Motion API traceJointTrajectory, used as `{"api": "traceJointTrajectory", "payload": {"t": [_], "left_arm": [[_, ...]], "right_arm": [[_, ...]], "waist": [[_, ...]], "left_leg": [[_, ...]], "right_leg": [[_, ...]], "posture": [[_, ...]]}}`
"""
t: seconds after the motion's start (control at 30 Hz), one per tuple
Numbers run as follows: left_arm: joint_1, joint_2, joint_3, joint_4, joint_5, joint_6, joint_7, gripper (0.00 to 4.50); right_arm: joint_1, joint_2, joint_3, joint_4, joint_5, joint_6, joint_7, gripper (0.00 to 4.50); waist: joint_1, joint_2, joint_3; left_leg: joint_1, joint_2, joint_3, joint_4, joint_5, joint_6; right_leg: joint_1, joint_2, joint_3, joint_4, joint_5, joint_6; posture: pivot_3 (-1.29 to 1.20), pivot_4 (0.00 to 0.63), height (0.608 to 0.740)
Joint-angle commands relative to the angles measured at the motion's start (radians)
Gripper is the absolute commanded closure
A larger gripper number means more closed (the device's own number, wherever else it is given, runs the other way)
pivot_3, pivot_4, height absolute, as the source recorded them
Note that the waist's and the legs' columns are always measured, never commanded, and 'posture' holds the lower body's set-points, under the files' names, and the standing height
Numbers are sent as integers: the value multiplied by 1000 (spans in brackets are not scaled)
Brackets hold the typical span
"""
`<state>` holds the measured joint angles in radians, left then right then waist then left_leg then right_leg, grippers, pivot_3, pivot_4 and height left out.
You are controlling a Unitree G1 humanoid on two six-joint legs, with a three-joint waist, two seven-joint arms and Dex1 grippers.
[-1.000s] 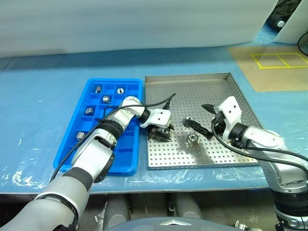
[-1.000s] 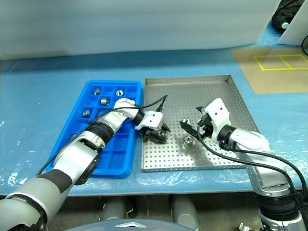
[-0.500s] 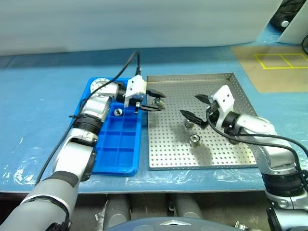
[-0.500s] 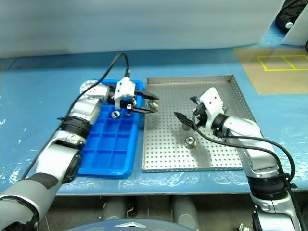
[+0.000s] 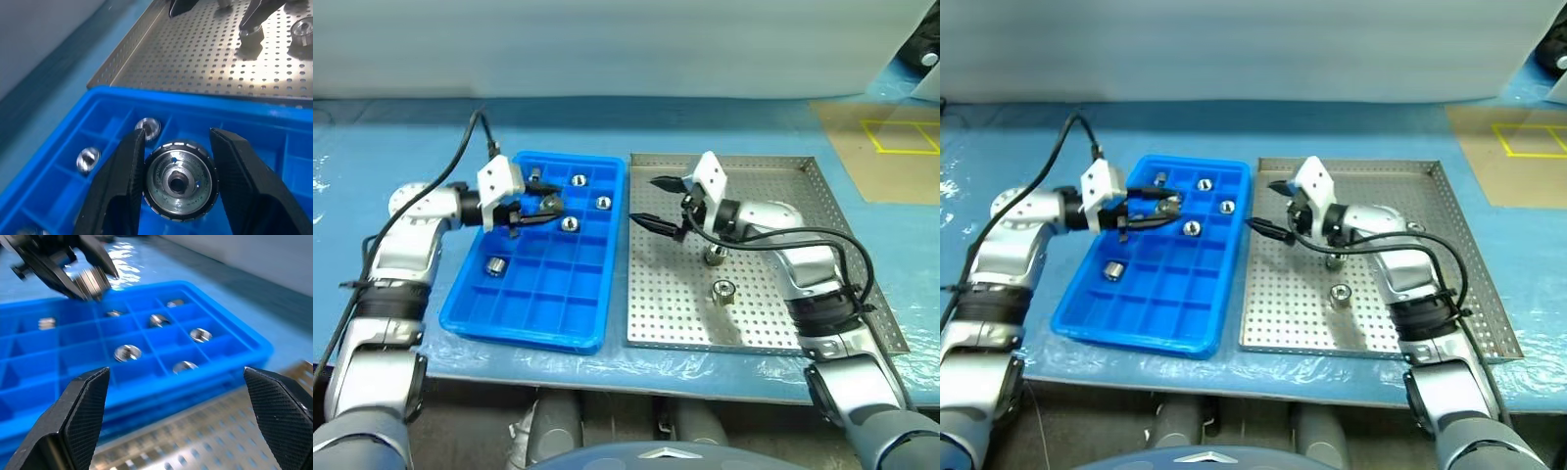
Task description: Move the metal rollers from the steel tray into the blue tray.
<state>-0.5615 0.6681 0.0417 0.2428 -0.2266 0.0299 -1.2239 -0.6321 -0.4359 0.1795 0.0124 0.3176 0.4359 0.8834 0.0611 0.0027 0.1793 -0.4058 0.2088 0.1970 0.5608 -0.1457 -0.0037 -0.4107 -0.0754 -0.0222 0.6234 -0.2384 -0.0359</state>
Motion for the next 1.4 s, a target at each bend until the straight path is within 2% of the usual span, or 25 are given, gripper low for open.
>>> {"api": "traceJointTrajectory", "payload": {"t": [0.03,0.23,0.33,0.57,0.87,1.07,1.27,1.4], "left_arm": [[61,33,66,-99,-38,39,61,2736],[128,26,80,-115,-33,44,142,2736],[142,8,64,-106,-29,37,169,2736],[145,-30,14,-68,-4,25,188,2736],[117,-27,-44,63,64,-20,193,2736],[85,-81,-57,128,65,-73,209,2736],[78,-93,-65,145,83,-76,223,804],[70,-93,-54,120,61,-62,214,804]], "right_arm": [[-54,32,33,16,4,-37,66,0],[-93,71,63,71,-16,-68,117,0],[-96,78,65,85,-27,-77,129,0],[-74,67,52,72,-39,-74,131,0],[-42,48,40,38,-38,-60,105,0],[-30,41,35,25,-36,-58,89,0],[-22,40,32,21,-40,-61,77,0],[-13,36,32,15,-39,-60,70,0]], "waist": [[15,0,0],[62,0,0],[69,0,0],[66,0,0],[62,-1,0],[61,-1,0],[64,-1,0],[64,-1,0]], "left_leg": [[0,0,0,0,0,0],[0,0,-1,0,1,-2],[0,-1,-2,0,2,-3],[0,-1,-4,0,3,-6],[0,-1,-5,0,4,-6],[0,-1,-5,0,4,-6],[0,-1,-5,0,3,-6],[-1,-1,-5,0,3,-6]], "right_leg": [[0,0,0,0,0,0],[0,-1,-1,1,0,0],[0,-1,-1,1,0,0],[0,0,-1,1,0,0],[-1,0,-1,2,0,0],[-1,0,0,3,0,0],[-1,0,0,2,0,0],[0,-1,0,2,0,0]], "posture": [[129,150,740],[171,150,740],[172,150,740],[144,150,740],[107,150,740],[90,150,740],[78,150,740],[71,150,740]]}}
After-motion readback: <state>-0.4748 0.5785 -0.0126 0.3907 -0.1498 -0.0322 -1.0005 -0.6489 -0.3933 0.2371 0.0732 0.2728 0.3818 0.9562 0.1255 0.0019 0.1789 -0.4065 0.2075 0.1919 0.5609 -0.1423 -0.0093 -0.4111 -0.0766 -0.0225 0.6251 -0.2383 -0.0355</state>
